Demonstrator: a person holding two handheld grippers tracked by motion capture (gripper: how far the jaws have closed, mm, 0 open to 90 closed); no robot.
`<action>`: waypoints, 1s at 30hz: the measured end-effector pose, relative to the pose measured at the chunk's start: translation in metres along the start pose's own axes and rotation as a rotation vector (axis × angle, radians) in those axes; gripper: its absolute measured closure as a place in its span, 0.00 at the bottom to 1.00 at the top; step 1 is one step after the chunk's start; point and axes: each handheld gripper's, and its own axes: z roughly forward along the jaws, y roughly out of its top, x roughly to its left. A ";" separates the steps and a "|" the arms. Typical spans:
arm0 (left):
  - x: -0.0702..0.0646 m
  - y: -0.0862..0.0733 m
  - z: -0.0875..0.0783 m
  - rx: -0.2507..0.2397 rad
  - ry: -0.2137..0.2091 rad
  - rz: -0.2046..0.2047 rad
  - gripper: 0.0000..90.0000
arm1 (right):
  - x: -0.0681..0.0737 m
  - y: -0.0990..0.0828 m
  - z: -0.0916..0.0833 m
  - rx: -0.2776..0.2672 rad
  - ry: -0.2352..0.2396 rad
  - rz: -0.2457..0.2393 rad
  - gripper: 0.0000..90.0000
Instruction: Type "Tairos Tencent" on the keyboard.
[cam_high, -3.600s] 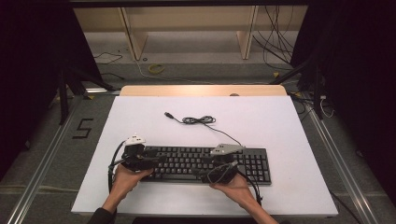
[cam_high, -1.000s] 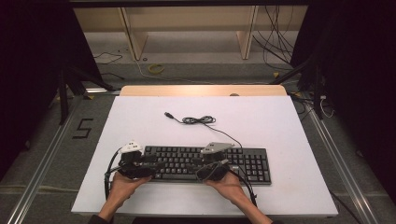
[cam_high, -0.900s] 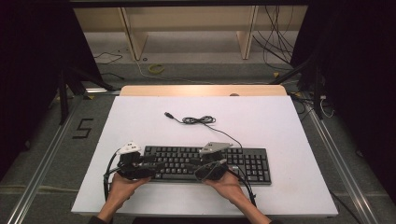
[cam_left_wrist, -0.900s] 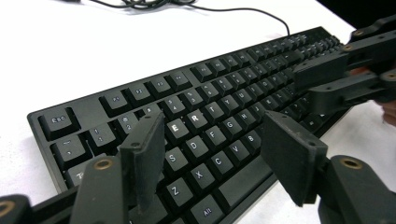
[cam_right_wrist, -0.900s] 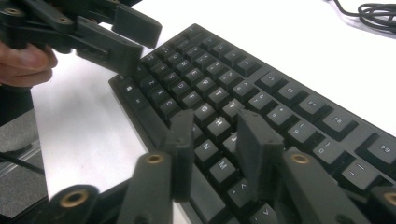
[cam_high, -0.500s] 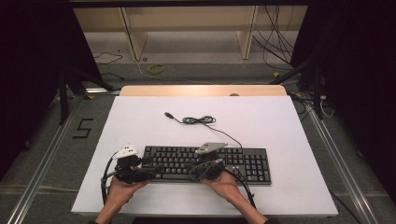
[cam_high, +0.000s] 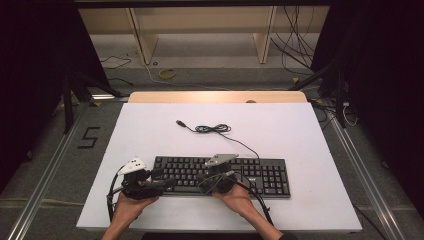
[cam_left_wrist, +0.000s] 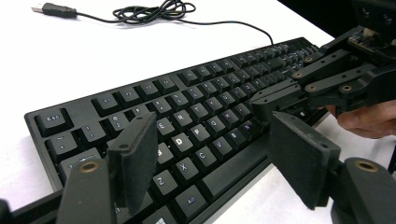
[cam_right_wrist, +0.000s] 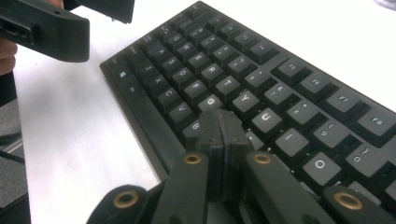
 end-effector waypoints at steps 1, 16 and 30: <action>0.000 0.000 0.000 0.000 0.000 0.000 0.36 | 0.000 0.000 0.001 0.002 0.000 0.000 1.00; -0.003 -0.005 -0.003 -0.002 -0.007 0.002 0.35 | 0.003 -0.001 0.006 0.024 -0.002 -0.008 1.00; -0.004 -0.007 -0.003 -0.004 -0.010 0.005 0.34 | 0.003 -0.003 0.010 0.036 -0.009 -0.013 1.00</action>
